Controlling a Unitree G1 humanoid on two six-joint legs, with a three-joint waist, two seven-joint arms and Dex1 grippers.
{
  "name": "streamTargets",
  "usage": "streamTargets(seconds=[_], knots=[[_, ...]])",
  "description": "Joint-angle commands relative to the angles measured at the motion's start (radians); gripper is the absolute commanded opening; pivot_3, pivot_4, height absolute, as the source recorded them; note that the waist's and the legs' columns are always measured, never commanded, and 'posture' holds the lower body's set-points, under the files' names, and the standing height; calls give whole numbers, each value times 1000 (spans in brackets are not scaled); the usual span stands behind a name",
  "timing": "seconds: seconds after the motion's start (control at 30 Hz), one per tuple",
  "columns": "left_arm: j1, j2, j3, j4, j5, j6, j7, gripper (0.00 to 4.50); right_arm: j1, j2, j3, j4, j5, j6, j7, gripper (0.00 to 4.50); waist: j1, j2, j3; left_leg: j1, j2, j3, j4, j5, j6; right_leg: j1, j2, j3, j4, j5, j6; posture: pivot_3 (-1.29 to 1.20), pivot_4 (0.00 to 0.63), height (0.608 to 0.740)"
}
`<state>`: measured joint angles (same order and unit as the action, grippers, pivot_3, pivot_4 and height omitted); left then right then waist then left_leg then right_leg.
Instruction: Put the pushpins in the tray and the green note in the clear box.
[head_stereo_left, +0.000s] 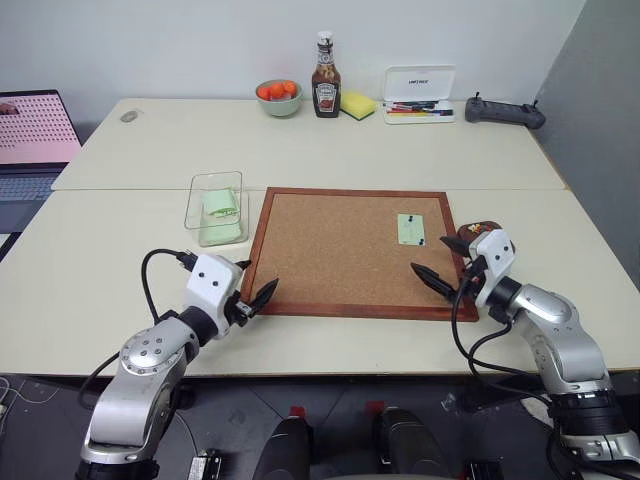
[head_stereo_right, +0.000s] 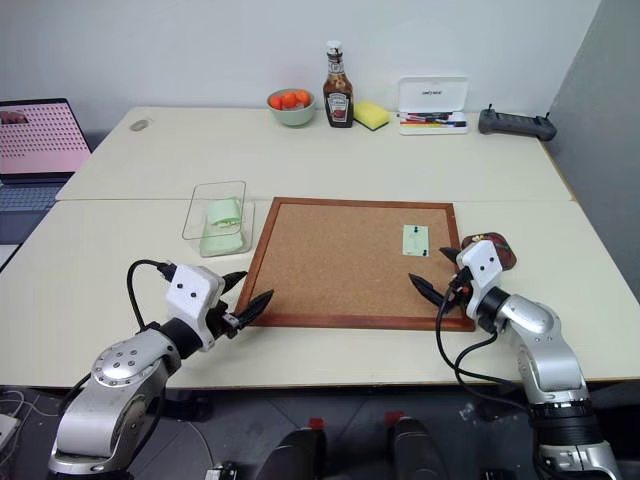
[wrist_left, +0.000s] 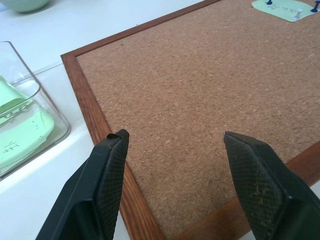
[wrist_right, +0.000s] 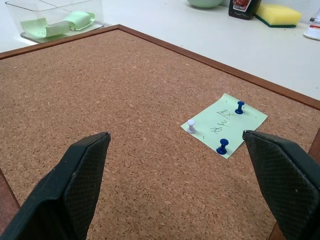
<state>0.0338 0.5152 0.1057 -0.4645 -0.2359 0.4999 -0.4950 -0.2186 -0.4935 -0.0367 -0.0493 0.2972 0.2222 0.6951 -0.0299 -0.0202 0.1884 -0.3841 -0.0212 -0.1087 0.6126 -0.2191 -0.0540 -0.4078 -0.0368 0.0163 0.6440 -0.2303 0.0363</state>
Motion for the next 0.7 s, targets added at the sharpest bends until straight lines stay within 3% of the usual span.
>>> streamTargets(seconds=[0.03,0.43,0.7], knots=[[7,10,6,-42,-12,-39,-24,3180,-23,-9,-29,-11,5,-32,6,4500,0,0,0,0,0,0,0,0,0,0,0,0,0,0,0,0,150,740],[6,36,-22,-44,3,-8,-34,3180,-11,-10,-27,-13,5,-42,9,4500,0,0,0,0,0,0,0,0,0,0,0,0,0,0,0,0,150,740],[-88,64,-41,-7,-47,-2,-117,3180,6,-8,-34,-33,3,-43,-7,4500,1,0,0,0,0,0,0,0,0,0,0,0,0,0,0,0,150,740]])
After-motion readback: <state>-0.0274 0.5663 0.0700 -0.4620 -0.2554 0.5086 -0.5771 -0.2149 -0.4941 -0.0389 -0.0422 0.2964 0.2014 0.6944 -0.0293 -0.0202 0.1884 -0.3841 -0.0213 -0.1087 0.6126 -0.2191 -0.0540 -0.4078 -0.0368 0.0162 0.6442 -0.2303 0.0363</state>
